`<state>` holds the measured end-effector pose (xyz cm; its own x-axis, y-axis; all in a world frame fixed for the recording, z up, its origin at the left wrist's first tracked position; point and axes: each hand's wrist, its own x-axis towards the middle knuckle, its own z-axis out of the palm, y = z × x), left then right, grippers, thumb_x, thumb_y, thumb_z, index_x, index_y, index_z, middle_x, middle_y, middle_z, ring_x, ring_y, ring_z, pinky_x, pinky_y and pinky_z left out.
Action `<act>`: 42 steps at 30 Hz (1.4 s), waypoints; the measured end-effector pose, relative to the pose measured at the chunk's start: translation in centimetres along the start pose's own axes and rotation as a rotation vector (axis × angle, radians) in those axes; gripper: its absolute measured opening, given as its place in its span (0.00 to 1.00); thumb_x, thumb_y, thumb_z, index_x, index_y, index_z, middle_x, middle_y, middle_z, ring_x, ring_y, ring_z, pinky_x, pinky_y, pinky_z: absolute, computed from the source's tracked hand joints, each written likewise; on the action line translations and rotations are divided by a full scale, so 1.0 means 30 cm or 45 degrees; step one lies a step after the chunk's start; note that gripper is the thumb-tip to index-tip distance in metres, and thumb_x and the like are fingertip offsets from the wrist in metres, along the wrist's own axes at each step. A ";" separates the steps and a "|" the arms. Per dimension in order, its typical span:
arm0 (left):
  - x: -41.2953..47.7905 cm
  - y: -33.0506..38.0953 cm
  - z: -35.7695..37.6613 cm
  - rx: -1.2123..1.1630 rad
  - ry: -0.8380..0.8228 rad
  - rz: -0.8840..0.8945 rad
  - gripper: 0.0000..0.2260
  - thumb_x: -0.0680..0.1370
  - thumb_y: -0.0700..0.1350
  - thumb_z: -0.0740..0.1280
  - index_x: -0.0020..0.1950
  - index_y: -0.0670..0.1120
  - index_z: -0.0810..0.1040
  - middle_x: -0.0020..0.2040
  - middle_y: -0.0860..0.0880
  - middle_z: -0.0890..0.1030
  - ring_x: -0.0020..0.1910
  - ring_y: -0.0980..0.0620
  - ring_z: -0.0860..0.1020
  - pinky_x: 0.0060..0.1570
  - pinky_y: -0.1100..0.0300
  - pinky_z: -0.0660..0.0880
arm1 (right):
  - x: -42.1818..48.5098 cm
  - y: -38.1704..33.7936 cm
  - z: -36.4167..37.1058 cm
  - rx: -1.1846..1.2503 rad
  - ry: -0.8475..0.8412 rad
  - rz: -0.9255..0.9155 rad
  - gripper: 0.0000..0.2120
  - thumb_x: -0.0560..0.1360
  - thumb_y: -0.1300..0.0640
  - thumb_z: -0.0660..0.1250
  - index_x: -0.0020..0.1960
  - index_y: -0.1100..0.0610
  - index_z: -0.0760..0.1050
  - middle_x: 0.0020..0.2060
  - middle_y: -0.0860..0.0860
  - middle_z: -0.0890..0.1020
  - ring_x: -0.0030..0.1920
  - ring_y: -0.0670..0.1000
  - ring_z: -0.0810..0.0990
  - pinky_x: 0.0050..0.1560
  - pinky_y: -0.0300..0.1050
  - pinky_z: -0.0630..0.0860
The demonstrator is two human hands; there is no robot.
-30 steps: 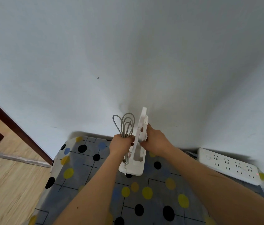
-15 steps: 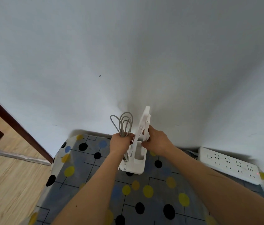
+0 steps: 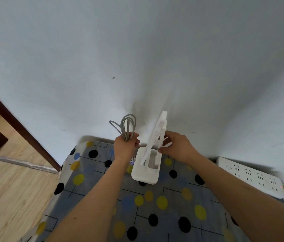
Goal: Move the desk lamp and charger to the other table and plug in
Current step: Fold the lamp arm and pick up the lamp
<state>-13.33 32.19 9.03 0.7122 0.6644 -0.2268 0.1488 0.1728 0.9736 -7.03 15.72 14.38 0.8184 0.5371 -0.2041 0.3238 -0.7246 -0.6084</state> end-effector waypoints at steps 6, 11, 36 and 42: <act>0.004 0.013 0.006 -0.002 0.008 0.032 0.06 0.76 0.41 0.68 0.40 0.47 0.81 0.31 0.48 0.80 0.30 0.54 0.77 0.40 0.61 0.77 | 0.006 -0.008 0.020 0.012 -0.022 0.007 0.20 0.72 0.54 0.71 0.62 0.52 0.74 0.55 0.50 0.80 0.52 0.52 0.80 0.57 0.48 0.76; -0.001 0.018 0.007 0.002 0.002 0.037 0.05 0.77 0.41 0.67 0.41 0.46 0.81 0.32 0.48 0.80 0.32 0.53 0.78 0.39 0.63 0.76 | 0.012 -0.008 0.025 0.004 -0.052 0.013 0.21 0.73 0.54 0.70 0.64 0.53 0.71 0.57 0.51 0.79 0.54 0.53 0.80 0.58 0.48 0.76; -0.084 0.059 0.117 0.063 0.015 0.176 0.08 0.76 0.44 0.68 0.37 0.52 0.78 0.32 0.48 0.80 0.33 0.52 0.78 0.39 0.60 0.77 | -0.096 0.053 -0.054 -0.002 0.107 0.000 0.20 0.75 0.51 0.68 0.63 0.56 0.70 0.57 0.52 0.81 0.54 0.53 0.80 0.58 0.49 0.76; -0.167 0.080 0.228 0.139 -0.083 0.256 0.09 0.76 0.46 0.68 0.36 0.55 0.77 0.32 0.49 0.79 0.32 0.52 0.78 0.39 0.57 0.75 | -0.210 0.129 -0.141 0.064 0.228 0.059 0.18 0.74 0.51 0.68 0.61 0.54 0.71 0.55 0.50 0.81 0.52 0.51 0.80 0.56 0.47 0.77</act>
<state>-11.86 24.29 12.68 0.7773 0.6285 -0.0297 0.0702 -0.0398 0.9967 -8.93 7.71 16.56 0.9046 0.4154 -0.0958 0.2636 -0.7217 -0.6400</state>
